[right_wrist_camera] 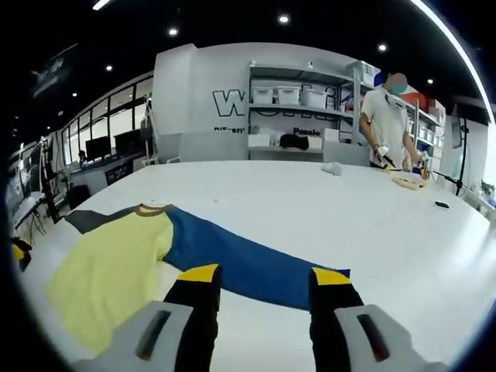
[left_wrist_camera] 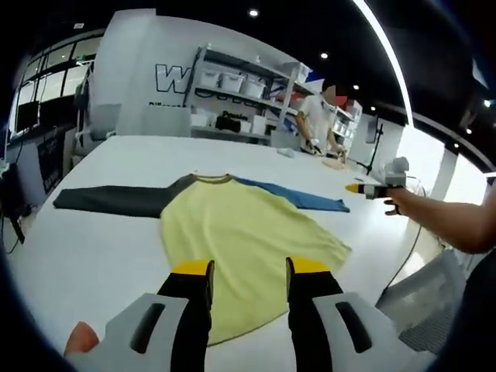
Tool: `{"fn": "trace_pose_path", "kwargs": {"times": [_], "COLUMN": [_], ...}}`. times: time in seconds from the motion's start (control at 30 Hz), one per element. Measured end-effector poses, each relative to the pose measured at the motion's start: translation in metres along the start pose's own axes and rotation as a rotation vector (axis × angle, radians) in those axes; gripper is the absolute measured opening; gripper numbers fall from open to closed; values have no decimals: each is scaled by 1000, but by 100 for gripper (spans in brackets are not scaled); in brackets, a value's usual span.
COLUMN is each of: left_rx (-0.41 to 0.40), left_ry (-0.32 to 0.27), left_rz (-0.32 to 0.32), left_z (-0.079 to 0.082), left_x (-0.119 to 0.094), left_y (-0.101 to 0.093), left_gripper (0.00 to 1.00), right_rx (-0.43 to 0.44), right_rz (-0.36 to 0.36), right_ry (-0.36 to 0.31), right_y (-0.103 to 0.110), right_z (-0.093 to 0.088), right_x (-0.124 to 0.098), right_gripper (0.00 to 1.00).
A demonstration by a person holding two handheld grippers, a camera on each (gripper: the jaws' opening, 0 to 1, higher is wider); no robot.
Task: Fold the garment on the visible template until the final outline fits inside the template.
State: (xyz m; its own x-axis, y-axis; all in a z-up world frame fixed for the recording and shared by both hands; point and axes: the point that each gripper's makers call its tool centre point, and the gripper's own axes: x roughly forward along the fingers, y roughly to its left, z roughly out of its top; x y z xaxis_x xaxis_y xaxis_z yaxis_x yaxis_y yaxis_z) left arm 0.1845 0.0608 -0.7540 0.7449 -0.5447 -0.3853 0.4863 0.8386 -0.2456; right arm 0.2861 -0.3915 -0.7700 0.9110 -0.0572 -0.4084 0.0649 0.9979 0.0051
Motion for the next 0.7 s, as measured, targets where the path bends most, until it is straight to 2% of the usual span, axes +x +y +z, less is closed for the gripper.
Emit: {"fn": "trace_pose_path", "kwargs": {"times": [0.13, 0.3, 0.5, 0.7], "left_rx": [-4, -6, -13, -16], "left_ry": [8, 13, 28, 38], "left_rz": [-4, -8, -4, -10], "left_z": [-2, -3, -7, -10], "left_x": [1, 2, 3, 4], "left_y": [0, 0, 2, 1], "left_gripper": [32, 31, 30, 30], "right_rx": [40, 97, 139, 159], "right_rz": [-58, -121, -149, -173], "right_ry": [41, 63, 109, 132], "right_y": [-17, -38, -47, -56], "right_z": [-17, -27, -44, -53], "right_x": [6, 14, 21, 28], "right_gripper": [43, 41, 39, 34]}}
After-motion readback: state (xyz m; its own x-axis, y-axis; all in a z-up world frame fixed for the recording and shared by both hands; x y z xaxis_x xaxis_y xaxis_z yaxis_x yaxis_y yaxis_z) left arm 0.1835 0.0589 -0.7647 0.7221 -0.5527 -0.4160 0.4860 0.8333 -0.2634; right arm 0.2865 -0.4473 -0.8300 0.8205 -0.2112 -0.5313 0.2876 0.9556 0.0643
